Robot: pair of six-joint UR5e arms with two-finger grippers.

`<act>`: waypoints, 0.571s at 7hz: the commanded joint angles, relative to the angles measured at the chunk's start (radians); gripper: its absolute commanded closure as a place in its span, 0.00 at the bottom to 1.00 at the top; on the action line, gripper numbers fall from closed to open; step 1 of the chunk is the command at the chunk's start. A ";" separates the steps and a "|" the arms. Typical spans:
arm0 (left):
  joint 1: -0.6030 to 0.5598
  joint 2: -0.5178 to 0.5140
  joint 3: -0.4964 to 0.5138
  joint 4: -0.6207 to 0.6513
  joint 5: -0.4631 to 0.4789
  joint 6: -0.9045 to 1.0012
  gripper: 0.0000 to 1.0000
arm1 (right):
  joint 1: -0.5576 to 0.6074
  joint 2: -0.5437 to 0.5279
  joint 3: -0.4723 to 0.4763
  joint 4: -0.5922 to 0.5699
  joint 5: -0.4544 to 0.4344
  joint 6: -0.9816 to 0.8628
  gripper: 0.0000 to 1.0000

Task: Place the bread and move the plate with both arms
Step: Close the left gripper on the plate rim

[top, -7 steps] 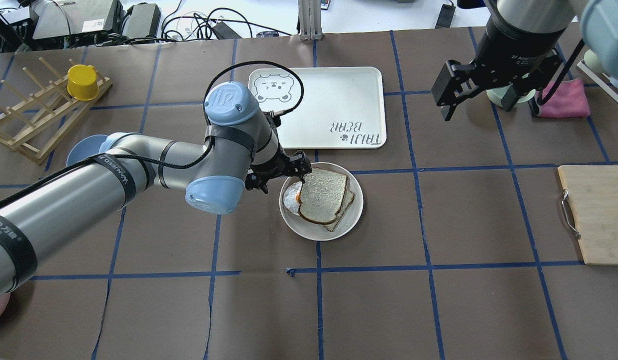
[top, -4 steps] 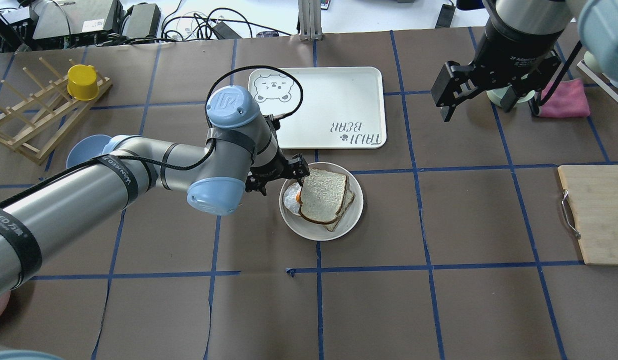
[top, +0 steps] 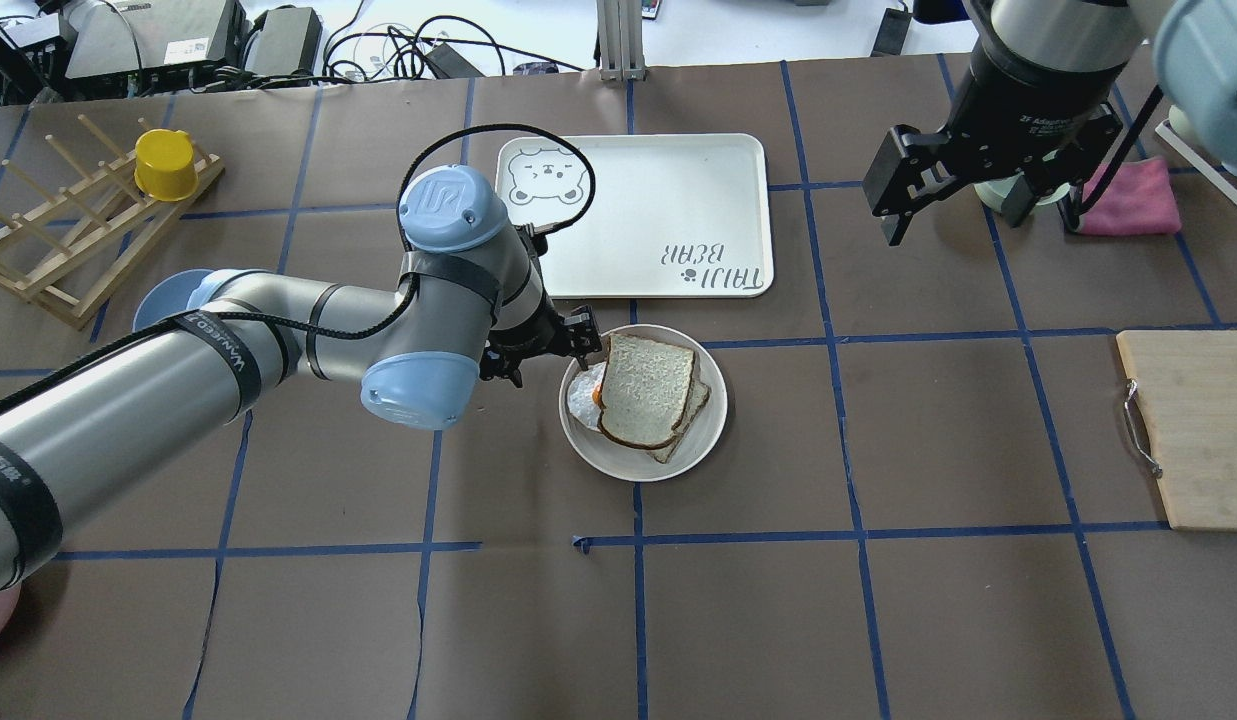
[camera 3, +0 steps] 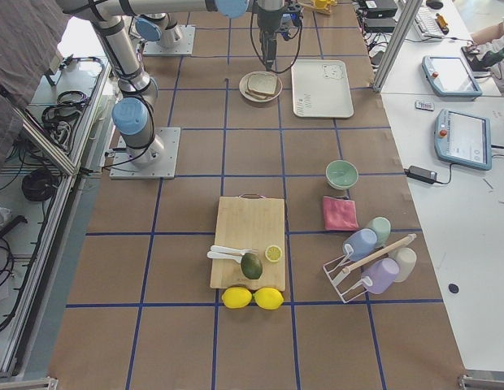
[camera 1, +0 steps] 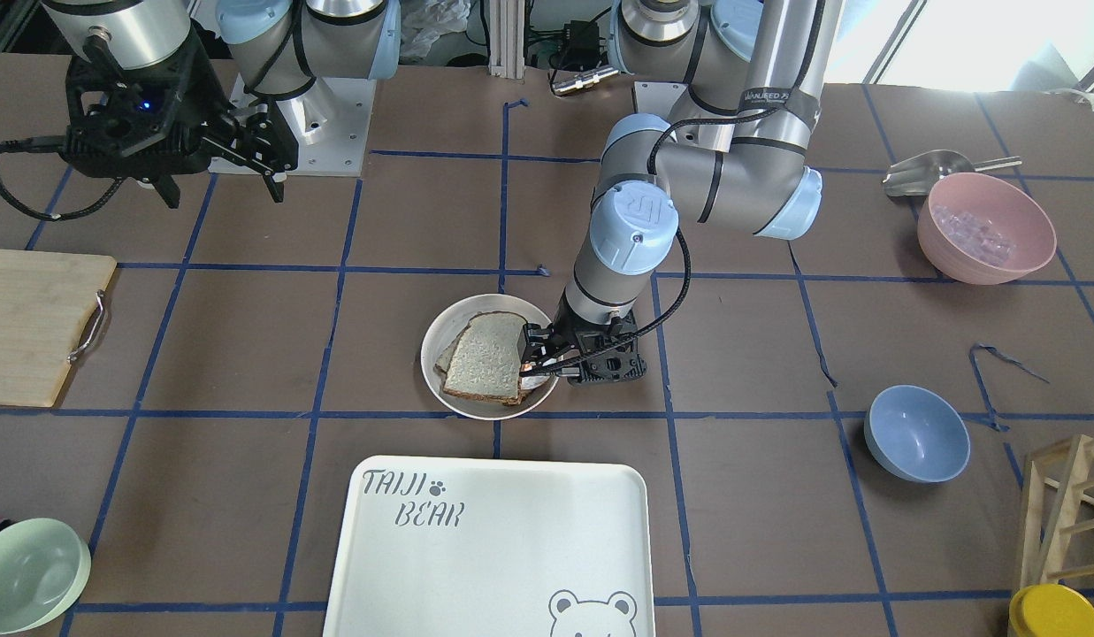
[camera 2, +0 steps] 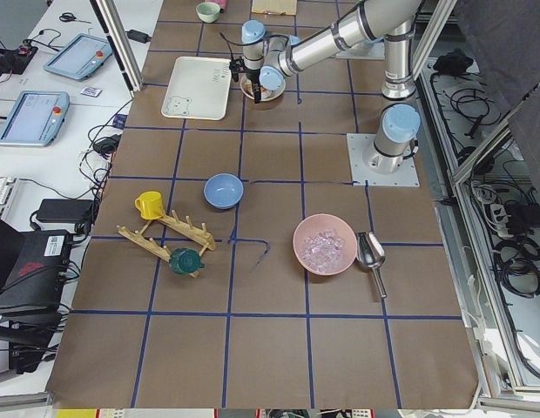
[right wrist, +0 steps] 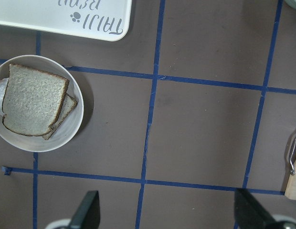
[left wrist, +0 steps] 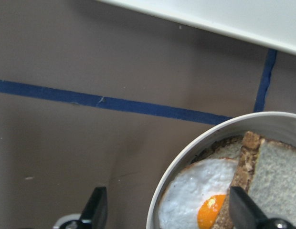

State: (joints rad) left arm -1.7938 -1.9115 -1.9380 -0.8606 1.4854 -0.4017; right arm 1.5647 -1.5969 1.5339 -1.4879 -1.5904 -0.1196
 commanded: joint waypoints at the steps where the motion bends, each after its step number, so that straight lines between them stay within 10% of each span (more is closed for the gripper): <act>1: -0.006 0.012 -0.077 0.006 0.059 0.033 0.29 | 0.000 -0.002 0.000 0.000 0.003 0.000 0.00; 4: -0.013 0.015 -0.068 0.008 0.004 0.003 0.44 | 0.002 0.000 0.000 0.000 0.004 0.002 0.00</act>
State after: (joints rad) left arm -1.8056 -1.8980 -2.0070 -0.8540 1.5137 -0.3914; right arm 1.5650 -1.5975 1.5340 -1.4880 -1.5891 -0.1193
